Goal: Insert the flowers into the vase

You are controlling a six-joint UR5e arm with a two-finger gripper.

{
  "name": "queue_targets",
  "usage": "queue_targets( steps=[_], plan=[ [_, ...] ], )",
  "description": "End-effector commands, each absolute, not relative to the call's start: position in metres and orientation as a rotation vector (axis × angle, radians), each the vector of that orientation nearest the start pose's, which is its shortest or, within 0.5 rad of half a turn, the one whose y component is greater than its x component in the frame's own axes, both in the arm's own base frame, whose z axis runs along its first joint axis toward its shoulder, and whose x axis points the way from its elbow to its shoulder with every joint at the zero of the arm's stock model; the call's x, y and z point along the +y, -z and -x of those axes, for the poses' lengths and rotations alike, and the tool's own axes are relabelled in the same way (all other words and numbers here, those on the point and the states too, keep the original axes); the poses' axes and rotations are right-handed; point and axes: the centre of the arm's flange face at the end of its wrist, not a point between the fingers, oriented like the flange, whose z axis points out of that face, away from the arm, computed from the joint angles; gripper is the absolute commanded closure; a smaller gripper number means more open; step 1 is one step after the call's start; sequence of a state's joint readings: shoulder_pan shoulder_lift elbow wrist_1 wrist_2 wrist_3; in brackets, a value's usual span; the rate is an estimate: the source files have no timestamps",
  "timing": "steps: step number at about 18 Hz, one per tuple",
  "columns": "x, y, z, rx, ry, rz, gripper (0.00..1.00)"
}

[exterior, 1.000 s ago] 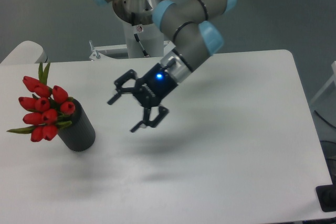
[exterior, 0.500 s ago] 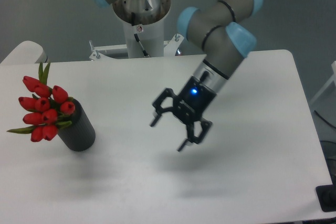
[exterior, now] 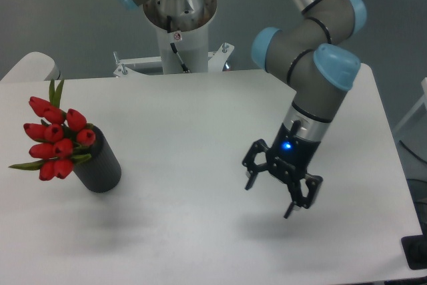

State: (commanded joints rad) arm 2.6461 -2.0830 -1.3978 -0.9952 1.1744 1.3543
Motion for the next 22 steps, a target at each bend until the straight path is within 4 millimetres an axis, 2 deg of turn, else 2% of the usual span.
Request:
queue_targets(
  steps=[6,11,14,18,22],
  plan=[
    [0.47,-0.33,0.556,0.727,-0.163,2.861,0.0],
    [0.466,-0.324,0.567,0.858,-0.214,2.946,0.0],
    [0.466,-0.324,0.568,0.862,-0.182,2.964,0.0],
    [0.475,-0.319,0.553,0.913,-0.135,2.995,0.0],
    [0.475,-0.313,0.551,0.915,-0.119,3.002,0.0]
  ],
)
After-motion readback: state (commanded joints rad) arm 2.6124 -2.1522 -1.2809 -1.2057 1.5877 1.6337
